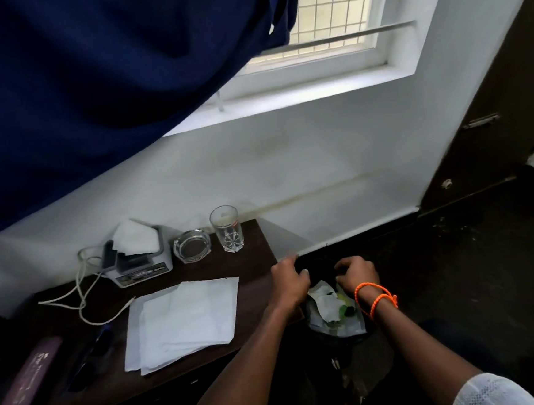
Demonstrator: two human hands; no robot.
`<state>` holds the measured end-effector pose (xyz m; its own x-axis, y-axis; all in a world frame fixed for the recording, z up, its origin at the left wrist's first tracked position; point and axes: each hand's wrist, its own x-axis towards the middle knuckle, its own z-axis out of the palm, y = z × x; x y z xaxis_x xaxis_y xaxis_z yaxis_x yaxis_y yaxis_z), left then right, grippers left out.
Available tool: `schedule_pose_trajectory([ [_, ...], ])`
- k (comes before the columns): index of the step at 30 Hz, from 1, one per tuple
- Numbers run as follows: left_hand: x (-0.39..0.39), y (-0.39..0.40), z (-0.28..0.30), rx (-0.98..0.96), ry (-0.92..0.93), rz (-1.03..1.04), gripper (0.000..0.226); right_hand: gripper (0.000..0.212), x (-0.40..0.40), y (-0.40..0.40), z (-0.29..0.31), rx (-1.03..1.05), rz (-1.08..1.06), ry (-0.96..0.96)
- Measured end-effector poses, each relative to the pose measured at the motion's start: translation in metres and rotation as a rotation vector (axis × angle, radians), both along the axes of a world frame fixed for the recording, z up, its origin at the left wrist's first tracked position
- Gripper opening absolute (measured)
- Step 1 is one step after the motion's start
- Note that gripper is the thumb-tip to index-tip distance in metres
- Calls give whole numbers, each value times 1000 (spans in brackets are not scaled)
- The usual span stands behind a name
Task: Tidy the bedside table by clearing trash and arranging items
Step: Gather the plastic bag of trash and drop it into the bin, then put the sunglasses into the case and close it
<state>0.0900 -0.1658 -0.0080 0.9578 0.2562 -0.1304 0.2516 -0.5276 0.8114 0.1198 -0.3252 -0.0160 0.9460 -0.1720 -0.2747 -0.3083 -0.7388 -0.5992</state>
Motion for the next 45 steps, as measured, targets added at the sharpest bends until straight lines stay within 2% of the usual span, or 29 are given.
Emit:
schedule_pose_trajectory([
  [10,-72,83,55,90,-102,145,50,22,-42,102,74,95,216,-242],
  [16,-125,151,65,116,-121,307,46,20,-76,184,100,124,419,-275],
  [28,-214,288,45,100,-67,592,39,25,-144,341,73,124,760,-311],
  [31,-229,319,41,157,-66,635,43,26,-154,378,65,123,856,-332],
  [35,-246,356,35,225,-60,745,29,20,-163,419,52,122,970,-382],
  [40,-254,391,18,309,-15,749,27,13,-168,460,35,1,1060,-452],
  [45,-249,406,0,362,50,702,30,13,-164,482,23,3,1077,-428],
])
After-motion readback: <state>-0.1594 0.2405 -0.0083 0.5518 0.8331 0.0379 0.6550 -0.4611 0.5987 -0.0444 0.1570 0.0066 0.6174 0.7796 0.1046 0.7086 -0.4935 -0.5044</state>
